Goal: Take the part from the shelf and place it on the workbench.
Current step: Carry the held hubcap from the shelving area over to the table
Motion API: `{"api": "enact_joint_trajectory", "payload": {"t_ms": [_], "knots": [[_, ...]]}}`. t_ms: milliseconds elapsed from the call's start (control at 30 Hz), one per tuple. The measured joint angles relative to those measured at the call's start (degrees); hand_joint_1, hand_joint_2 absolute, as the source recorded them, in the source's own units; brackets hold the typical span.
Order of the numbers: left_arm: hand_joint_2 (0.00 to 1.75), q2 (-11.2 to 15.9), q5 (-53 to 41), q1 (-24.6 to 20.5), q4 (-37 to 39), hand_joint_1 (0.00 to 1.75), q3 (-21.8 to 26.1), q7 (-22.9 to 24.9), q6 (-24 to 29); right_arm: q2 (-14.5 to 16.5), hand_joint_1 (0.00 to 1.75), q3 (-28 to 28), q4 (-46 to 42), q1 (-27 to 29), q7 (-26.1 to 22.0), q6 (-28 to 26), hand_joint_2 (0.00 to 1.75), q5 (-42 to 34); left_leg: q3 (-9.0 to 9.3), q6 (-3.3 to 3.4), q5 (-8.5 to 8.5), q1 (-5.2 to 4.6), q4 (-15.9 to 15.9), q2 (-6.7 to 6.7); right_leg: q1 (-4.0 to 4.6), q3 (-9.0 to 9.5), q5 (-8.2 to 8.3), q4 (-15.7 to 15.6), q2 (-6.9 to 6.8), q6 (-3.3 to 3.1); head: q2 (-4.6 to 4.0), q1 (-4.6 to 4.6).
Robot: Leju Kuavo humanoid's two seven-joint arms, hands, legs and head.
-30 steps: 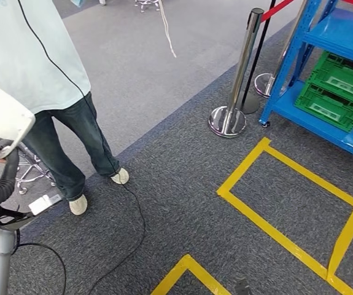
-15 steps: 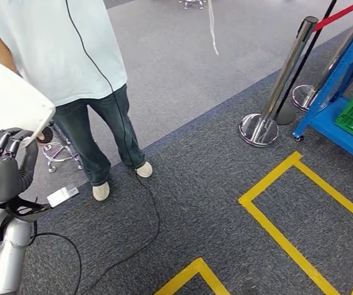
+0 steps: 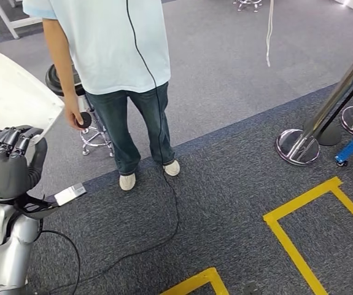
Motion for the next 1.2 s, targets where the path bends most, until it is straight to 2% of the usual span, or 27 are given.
{"api": "enact_joint_trajectory", "payload": {"t_ms": [33,67,133,167,200,233,267,300,367,433,500,533,600,633,667,700,733,767,800,833,900,933,967,1033,1100,1167,1200], "knots": [[1.75,0.1,0.0,0.1,0.0,1.75,0.0,0.0,0.0,0.0,0.0,0.0,0.0,-0.1,0.0,0.0,0.0,0.0,-0.18,-0.29,-0.19,-0.04,0.3,0.58,-0.02,0.21,0.08,-0.2,-0.76,-0.34,0.0,-0.05],[1.75,0.2,0.0,0.0,0.1,1.75,-0.1,0.0,0.0,-0.1,0.0,-0.1,0.0,-0.1,0.0,0.0,0.0,0.0,-0.72,-0.55,-0.89,-0.11,1.5,2.01,-0.08,0.46,0.15,-0.5,-1.59,-0.71,0.0,-0.23],[1.75,0.3,0.0,-0.2,0.1,1.75,-0.2,0.0,0.0,-0.1,0.0,-0.2,0.0,-0.1,-0.1,-0.1,0.0,0.0,-3.42,-1.05,-3.89,-0.22,7.4,5.97,0.04,0.91,0.05,-0.7,-3.38,-1.27,-0.01,-0.6],[1.75,0.2,0.0,-0.2,0.2,1.75,-0.2,0.0,0.0,-0.1,0.0,-0.2,0.0,0.0,-0.1,-0.1,0.0,0.0,-5.36,-1.28,-5.6,-0.09,11.4,7.05,0.16,1.01,-0.07,-0.7,-4.36,-1.43,-0.01,-0.72],[1.75,0.2,0.0,-0.2,0.2,1.75,-0.2,0.0,0.0,-0.1,0.0,-0.2,0.0,0.1,-0.1,-0.1,0.0,0.0,-6.95,-1.44,-6.69,0.03,14.6,7.5,0.24,1.08,-0.2,-0.7,-5.3,-1.49,-0.01,-0.73],[1.75,0.2,0.0,-0.1,0.3,1.75,-0.2,0.0,0.0,-0.1,0.0,-0.2,0.0,0.1,-0.1,-0.1,0.0,0.0,-7.72,-1.52,-6.8,0.14,16.1,7.65,0.31,1.16,-0.33,-0.7,-6.2,-1.5,-0.01,-0.74],[1.75,0.2,0.0,0.0,0.3,1.75,-0.3,0.0,0.0,-0.1,0.0,-0.2,0.0,0.1,0.0,-0.1,0.0,0.0,-7.28,-1.51,-5.79,0.2,15.2,7.75,0.35,1.28,-0.46,-0.7,-7.07,-1.46,-0.01,-0.74],[1.75,0.2,0.0,0.0,0.4,1.75,-0.3,0.0,0.0,-0.1,0.0,-0.2,0.0,0.0,0.0,-0.1,0.0,0.0,-5.65,-1.38,-3.94,0.18,12.1,8.12,0.4,1.49,-0.63,-0.7,-7.88,-1.39,-0.01,-0.74],[1.75,0.3,0.0,-0.1,0.4,1.75,-0.3,0.0,0.0,-0.1,0.0,-0.2,0.0,-0.1,-0.1,-0.1,0.0,0.0,-1.36,-0.75,-0.93,-0.36,4.1,10.62,0.6,1.99,-1.08,-0.7,-9.34,-1.06,-0.01,-0.72],[1.75,0.3,0.0,-0.2,0.4,1.75,-0.3,0.0,0.0,-0.1,0.0,-0.3,0.0,-0.1,-0.1,-0.1,0.0,0.0,0.62,0.02,-0.39,-1.05,0.1,12.36,0.84,2.32,-1.43,-0.8,-10.55,-0.52,0.0,-0.7],[1.75,0.4,0.0,-0.2,0.4,1.75,-0.3,0.0,0.0,-0.1,0.0,-0.3,0.0,-0.2,-0.1,-0.1,0.0,0.0,0.59,0.65,-0.42,-1.28,-0.2,11.28,0.91,2.7,-1.64,-1.0,-11.8,0.07,0.0,-0.72],[1.75,0.4,0.0,-0.1,0.3,1.75,-0.3,0.0,0.0,-0.1,0.0,-0.2,0.0,-0.3,-0.1,-0.1,0.0,0.0,0.73,0.93,-0.3,-1.18,-0.6,10.6,0.85,2.8,-1.95,-1.0,-11.55,0.41,-0.01,-0.69],[1.75,0.4,0.0,-0.2,0.3,1.75,-0.3,0.0,0.0,-0.1,0.0,-0.3,-0.1,-0.5,-0.1,-0.1,0.0,0.1,1.11,1.55,-0.03,-0.8,-1.2,9.4,0.64,1.58,-3.89,1.9,-8.64,0.88,-0.01,-0.51],[1.75,0.3,0.0,-0.3,0.3,1.75,-0.3,0.0,0.0,-0.1,0.0,-0.3,-0.1,-0.5,-0.1,-0.1,0.0,0.1,1.23,1.78,0.03,-0.64,-1.3,8.83,0.52,-0.13,-5.51,5.2,-6.61,1.01,-0.01,-0.35],[1.75,0.3,0.0,-0.4,0.3,1.75,-0.3,0.0,0.0,-0.1,0.0,-0.2,-0.1,-0.4,0.0,-0.1,0.0,0.0,1.23,1.94,0.02,-0.58,-1.3,8.19,0.45,-2.34,-7.19,9.4,-5.27,1.06,-0.01,-0.23],[1.75,0.2,0.0,-0.3,0.3,1.75,-0.3,0.0,0.0,-0.1,0.0,-0.2,-0.1,-0.2,0.0,-0.1,0.0,0.0,1.23,2.02,0.01,-0.58,-1.2,7.46,0.43,-4.52,-8.28,13.1,-4.7,1.12,-0.01,-0.15],[1.75,0.2,0.0,-0.3,0.4,1.75,-0.3,0.0,0.0,-0.1,0.0,-0.2,-0.1,-0.1,0.0,-0.1,0.0,0.0,1.25,2.04,-0.02,-0.59,-1.2,6.67,0.42,-6.15,-8.45,15.4,-4.49,1.15,-0.01,-0.12],[1.75,0.2,0.0,-0.2,0.4,1.75,-0.3,0.0,0.0,-0.2,0.0,-0.2,-0.1,0.0,0.0,-0.1,0.0,0.0,1.3,2.04,-0.04,-0.59,-1.2,5.86,0.42,-6.78,-7.46,15.5,-4.4,1.13,-0.01,-0.11],[1.75,0.2,0.0,-0.2,0.4,1.75,-0.3,0.0,0.0,-0.2,0.0,-0.2,0.0,0.0,0.0,-0.1,0.0,0.0,1.38,1.98,-0.08,-0.57,-1.1,5.09,0.41,-6.28,-5.44,13.3,-4.26,1.06,-0.01,-0.11],[1.75,0.1,0.0,-0.2,0.4,1.75,-0.3,0.0,0.0,-0.2,0.0,-0.2,0.0,0.0,0.0,-0.1,0.0,0.0,1.47,1.85,-0.17,-0.52,-1.1,4.36,0.37,-4.85,-2.87,9.4,-3.73,0.98,-0.01,-0.11],[1.75,0.1,0.0,-0.3,0.4,1.75,-0.3,0.0,0.0,-0.2,0.0,-0.2,0.0,-0.1,0.0,-0.1,0.0,0.0,1.35,1.35,-0.4,-0.51,-0.7,3.07,0.19,-1.72,0.11,2.3,-1.64,0.82,-0.01,-0.14],[1.75,0.1,0.0,-0.3,0.4,1.75,-0.3,0.0,0.0,-0.2,0.0,-0.2,0.0,-0.1,0.0,-0.1,0.0,0.0,1.14,1.03,-0.43,-0.47,-0.5,2.49,0.15,-0.75,0.5,0.4,-0.89,0.7,-0.01,-0.15],[1.75,0.1,0.0,-0.3,0.4,1.75,-0.3,0.0,0.0,-0.2,0.0,-0.2,0.0,-0.1,0.0,-0.2,0.0,0.0,0.91,0.69,-0.35,-0.42,-0.4,1.91,0.19,-0.37,0.23,-0.1,-0.67,0.51,-0.01,-0.15],[1.75,0.2,0.0,-0.1,0.4,1.75,-0.3,0.0,0.0,-0.2,0.0,-0.2,0.0,-0.1,0.0,-0.2,0.0,0.0,0.66,0.04,-0.22,-0.22,-0.4,1.13,0.22,-0.01,0.44,-0.5,-1.81,-0.14,-0.01,-0.11],[1.75,0.3,0.0,-0.2,0.4,1.75,-0.4,0.0,0.0,-0.2,0.0,-0.3,0.0,-0.1,0.0,-0.2,0.0,0.0,0.01,-0.45,-1.22,-0.31,1.0,2.92,0.11,0.34,0.62,-0.9,-3.01,-0.85,-0.01,-0.37],[1.75,0.4,0.0,-0.3,0.4,1.75,-0.4,0.0,0.0,-0.2,0.0,-0.3,-0.1,-0.2,0.0,-0.2,0.0,0.0,-0.68,-0.66,-2.31,-0.45,2.6,5.04,0.09,0.52,0.64,-1.1,-3.63,-1.2,-0.01,-0.67],[1.75,0.4,0.0,-0.3,0.4,1.75,-0.4,0.0,0.0,-0.2,0.0,-0.3,-0.1,-0.2,0.0,-0.2,0.0,0.0,-0.78,-0.68,-2.42,-0.44,2.8,5.16,0.1,0.53,0.64,-1.1,-3.69,-1.23,-0.01,-0.7]]}}
